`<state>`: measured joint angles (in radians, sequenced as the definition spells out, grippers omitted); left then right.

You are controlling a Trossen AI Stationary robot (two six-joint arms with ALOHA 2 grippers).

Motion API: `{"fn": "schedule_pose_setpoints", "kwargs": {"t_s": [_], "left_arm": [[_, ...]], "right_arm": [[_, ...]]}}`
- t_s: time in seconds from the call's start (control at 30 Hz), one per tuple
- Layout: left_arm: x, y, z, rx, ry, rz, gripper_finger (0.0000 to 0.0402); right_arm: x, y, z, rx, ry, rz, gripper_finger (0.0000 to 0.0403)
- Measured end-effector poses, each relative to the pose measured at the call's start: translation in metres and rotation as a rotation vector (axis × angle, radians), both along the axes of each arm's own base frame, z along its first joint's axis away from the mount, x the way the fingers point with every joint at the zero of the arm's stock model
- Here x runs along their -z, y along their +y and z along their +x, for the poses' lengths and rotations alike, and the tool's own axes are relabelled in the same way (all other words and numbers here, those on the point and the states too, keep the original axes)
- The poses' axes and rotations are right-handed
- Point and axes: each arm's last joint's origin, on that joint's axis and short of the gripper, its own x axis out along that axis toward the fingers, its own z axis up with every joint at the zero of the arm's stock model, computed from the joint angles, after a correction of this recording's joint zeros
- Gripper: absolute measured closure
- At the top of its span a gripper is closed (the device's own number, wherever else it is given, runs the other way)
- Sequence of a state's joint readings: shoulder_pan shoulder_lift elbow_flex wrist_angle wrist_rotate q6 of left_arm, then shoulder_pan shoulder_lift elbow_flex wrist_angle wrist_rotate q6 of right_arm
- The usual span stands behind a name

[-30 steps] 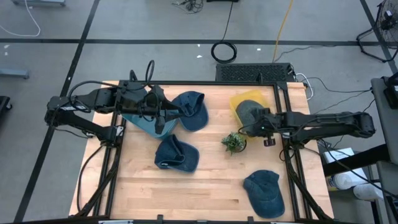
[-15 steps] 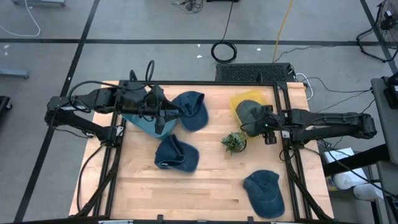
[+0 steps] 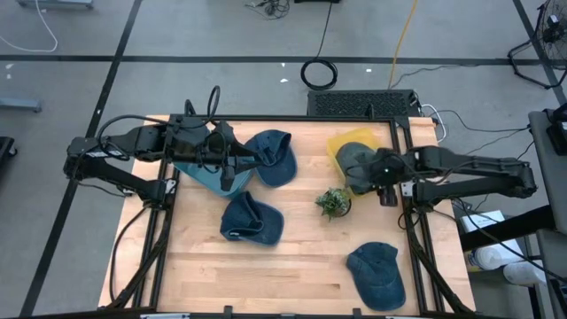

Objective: Pick & Place hat
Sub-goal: Put the bottom blue cap into the blue bin

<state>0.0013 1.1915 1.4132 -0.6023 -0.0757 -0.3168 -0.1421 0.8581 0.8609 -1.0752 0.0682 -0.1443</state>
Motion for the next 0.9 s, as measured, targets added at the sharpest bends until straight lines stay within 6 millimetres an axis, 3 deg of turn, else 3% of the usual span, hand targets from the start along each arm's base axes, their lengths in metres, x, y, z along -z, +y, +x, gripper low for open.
{"fn": "schedule_pose_setpoints", "kwargs": {"t_s": [0.17,0.33,0.7,0.9], "left_arm": [[0.000,0.000,0.000,0.001,0.000,-0.001,0.0231],[0.000,0.000,0.000,0.001,0.000,-0.001,0.0231],[0.000,0.000,0.000,-0.001,0.000,-0.005,0.0231],[0.000,0.000,0.000,-0.001,0.000,-0.003,0.0231]], "right_arm": [[-0.008,0.004,-0.002,0.051,-0.017,0.177,0.0154],[-0.021,0.005,-0.003,0.111,-0.041,0.212,0.0154],[-0.079,0.004,-0.002,0.180,-0.239,0.215,0.0154],[-0.110,0.000,0.010,0.268,-0.283,0.197,0.0158]]}}
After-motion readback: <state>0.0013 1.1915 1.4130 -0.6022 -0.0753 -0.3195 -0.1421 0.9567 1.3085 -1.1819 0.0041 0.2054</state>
